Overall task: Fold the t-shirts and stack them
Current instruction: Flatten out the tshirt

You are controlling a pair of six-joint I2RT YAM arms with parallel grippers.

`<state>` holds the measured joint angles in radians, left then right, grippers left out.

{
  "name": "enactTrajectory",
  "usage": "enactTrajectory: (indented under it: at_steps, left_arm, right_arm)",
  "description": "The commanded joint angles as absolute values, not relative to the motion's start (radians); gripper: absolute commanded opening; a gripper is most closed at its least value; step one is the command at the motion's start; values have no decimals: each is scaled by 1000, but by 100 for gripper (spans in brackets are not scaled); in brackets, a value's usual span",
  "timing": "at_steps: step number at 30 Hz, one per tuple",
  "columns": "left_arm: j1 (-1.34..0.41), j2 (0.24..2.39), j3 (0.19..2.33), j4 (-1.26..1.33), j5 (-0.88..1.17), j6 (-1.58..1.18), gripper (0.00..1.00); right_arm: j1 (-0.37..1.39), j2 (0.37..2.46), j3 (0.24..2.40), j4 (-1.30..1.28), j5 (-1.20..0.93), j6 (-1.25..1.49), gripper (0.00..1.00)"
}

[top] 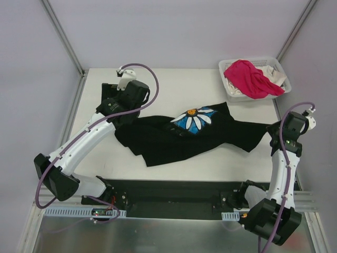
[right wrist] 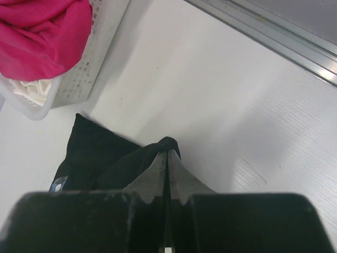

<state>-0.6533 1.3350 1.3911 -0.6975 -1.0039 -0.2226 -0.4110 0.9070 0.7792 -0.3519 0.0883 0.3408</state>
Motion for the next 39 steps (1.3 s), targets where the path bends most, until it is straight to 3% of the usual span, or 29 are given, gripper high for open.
enactTrajectory:
  at_steps: [1,11,14,27,39]
  left_arm:
    - [-667,1298,1384,-707,-934,-236,99]
    - [-956,1313,1249,-807,-826,-339,99]
    - [-1017,1304,1215,-854,-772,-400,94]
    - [-1100,1377,1144,-1084,-502,-482,97]
    - [-1120,1600,1140,-978,-402,-387,99]
  right_arm:
    - [-407,887,776,-301,58,350,1]
    - [-367,920,788,-285,58,334,1]
    - [-364,923,793,-285,54,334,1]
    - [-347,936,792,-267,38,339,1]
    - [-333,913,784,-262,29,342,1]
